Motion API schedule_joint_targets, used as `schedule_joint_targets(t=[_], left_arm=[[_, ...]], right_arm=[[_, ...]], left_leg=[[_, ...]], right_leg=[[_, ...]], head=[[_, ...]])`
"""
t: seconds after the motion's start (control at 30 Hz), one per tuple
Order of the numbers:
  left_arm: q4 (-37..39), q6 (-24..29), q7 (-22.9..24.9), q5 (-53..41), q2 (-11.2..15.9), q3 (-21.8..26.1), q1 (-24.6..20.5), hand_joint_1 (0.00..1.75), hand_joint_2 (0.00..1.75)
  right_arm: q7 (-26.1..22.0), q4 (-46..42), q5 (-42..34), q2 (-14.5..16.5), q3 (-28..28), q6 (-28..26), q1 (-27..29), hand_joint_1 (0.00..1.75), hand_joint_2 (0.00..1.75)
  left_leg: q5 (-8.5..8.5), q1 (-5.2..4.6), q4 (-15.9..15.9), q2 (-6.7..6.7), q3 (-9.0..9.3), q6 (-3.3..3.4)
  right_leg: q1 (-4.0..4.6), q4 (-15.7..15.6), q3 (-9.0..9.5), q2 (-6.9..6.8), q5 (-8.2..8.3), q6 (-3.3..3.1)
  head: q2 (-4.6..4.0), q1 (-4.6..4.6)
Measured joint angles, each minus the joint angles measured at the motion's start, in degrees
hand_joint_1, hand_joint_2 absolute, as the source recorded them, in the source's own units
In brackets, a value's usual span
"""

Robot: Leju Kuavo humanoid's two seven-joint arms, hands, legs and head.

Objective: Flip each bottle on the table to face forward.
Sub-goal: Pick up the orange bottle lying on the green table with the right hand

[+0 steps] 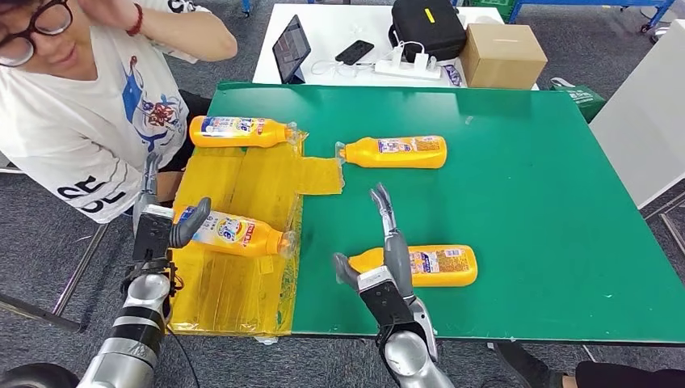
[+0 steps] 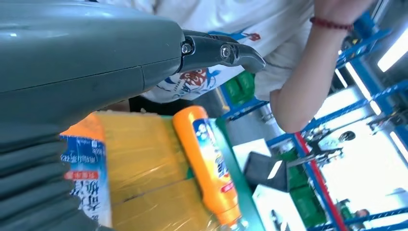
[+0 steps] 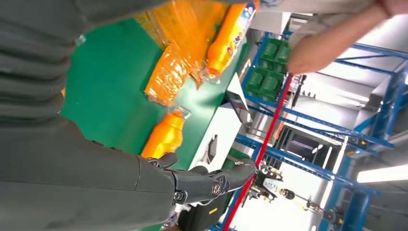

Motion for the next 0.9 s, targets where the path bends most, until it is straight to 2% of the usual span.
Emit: schedule_joint_targets(t=[0.07,0.13,0.23,0.33,0.47,0.63,0.9], left_arm=[[-1.60,1.56,-1.56,1.99,-0.59,0.81,0.63,0.00,1.75],[-3.97,4.56,-2.93,4.09,-1.59,1.68,1.56,0.00,1.75],[-8.46,8.94,-3.48,4.11,-3.22,2.13,4.22,0.00,1.75],[-12.36,10.95,-3.80,2.90,-4.85,1.60,7.97,0.00,1.75],[-14.66,11.65,-3.89,1.82,-6.13,-0.13,11.41,0.00,1.75],[-14.29,9.12,-3.36,1.89,-6.98,-2.13,13.15,0.00,1.75],[-12.35,7.23,-3.23,2.25,-7.74,-4.26,13.36,0.00,1.75]], right_arm=[[2.40,0.75,2.29,-0.25,0.01,0.81,-0.41,0.00,1.75],[7.72,1.98,6.65,-1.37,0.04,3.23,-1.29,0.00,1.75],[15.02,4.27,12.11,-4.76,-0.28,7.50,-2.65,0.00,1.75],[18.70,5.75,14.91,-8.39,-1.28,10.63,-3.77,0.00,1.75],[22.04,5.95,16.16,-12.99,-2.62,15.55,-4.31,0.00,1.75],[24.02,5.89,15.73,-18.74,-3.80,20.75,-4.58,0.00,1.75],[24.11,5.39,15.05,-23.39,-4.39,23.15,-4.70,0.00,1.75]], left_leg=[[0.00,0.02,0.00,0.02,-0.05,0.00],[0.00,0.03,0.00,0.06,-0.08,0.00],[0.00,-0.01,0.00,-0.04,-0.11,0.00],[-0.01,-0.10,0.02,-0.08,-0.16,0.02],[-0.04,-0.15,0.03,-0.09,-0.20,0.06],[-0.05,-0.15,0.04,-0.11,-0.22,0.08],[-0.04,-0.12,0.04,-0.08,-0.19,0.08]], right_leg=[[0.01,0.01,-0.08,0.01,0.00,0.00],[0.02,0.00,-0.12,0.01,0.00,0.00],[-0.02,-0.01,-0.10,-0.03,0.00,0.00],[-0.11,-0.05,-0.12,-0.04,0.00,0.02],[-0.16,-0.10,-0.14,-0.04,0.00,0.04],[-0.15,-0.10,-0.17,-0.09,0.01,0.05],[-0.12,-0.09,-0.15,-0.08,0.01,0.05]], head=[[0.00,0.00],[0.00,-0.01],[0.00,0.02],[0.00,0.01],[0.00,-0.02],[0.00,-0.01],[0.00,-0.01]])
